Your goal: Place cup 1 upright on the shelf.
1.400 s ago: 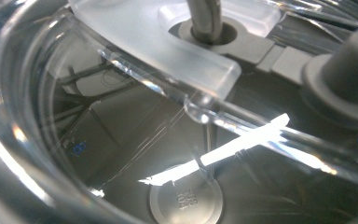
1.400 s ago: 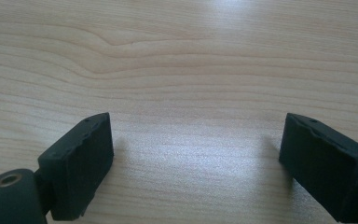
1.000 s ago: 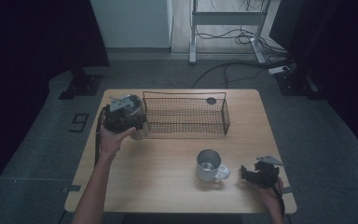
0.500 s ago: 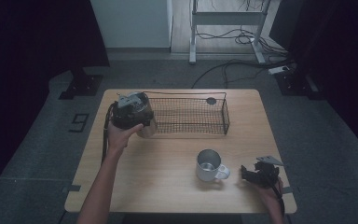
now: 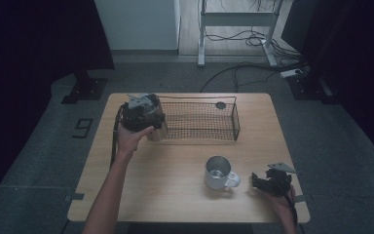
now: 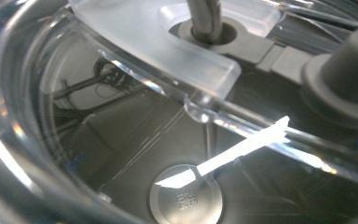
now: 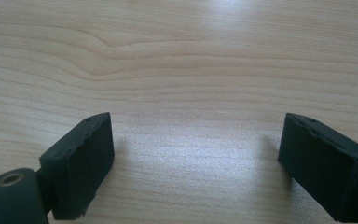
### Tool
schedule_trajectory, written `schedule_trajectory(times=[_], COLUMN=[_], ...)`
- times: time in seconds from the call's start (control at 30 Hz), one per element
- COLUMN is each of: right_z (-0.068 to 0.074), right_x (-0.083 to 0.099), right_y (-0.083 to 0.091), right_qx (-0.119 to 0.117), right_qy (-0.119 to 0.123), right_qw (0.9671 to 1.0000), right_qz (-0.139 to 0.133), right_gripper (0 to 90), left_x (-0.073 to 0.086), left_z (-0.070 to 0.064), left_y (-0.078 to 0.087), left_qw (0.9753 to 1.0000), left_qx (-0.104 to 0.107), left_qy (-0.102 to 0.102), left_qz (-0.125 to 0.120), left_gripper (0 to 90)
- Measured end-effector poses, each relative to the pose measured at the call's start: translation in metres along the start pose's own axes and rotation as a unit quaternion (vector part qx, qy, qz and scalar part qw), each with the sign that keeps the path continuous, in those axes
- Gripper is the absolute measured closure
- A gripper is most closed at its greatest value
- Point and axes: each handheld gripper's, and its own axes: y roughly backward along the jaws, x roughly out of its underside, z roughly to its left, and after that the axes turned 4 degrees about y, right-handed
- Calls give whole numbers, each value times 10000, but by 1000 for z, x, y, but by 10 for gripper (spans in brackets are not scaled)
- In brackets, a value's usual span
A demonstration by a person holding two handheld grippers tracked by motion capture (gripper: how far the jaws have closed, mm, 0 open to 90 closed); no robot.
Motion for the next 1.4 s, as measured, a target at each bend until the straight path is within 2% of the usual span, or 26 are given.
schedule_trajectory(times=[0.73,1.0,1.4], right_z=[0,0,0], right_x=[0,0,0], right_y=[0,0,0], right_qx=[5,17,28], right_qy=[-7,-18,-28], right_qw=[10000,10000,10000], right_qz=[-4,-9,-14], right_gripper=[103,112,117], left_x=[-16,-18,-25], left_z=[-7,-6,-8], left_y=[-18,-22,-29], left_qw=[10000,10000,10000], left_qx=[21,48,39], left_qy=[-70,13,5], left_qz=[36,37,87], left_gripper=[41,41,41])
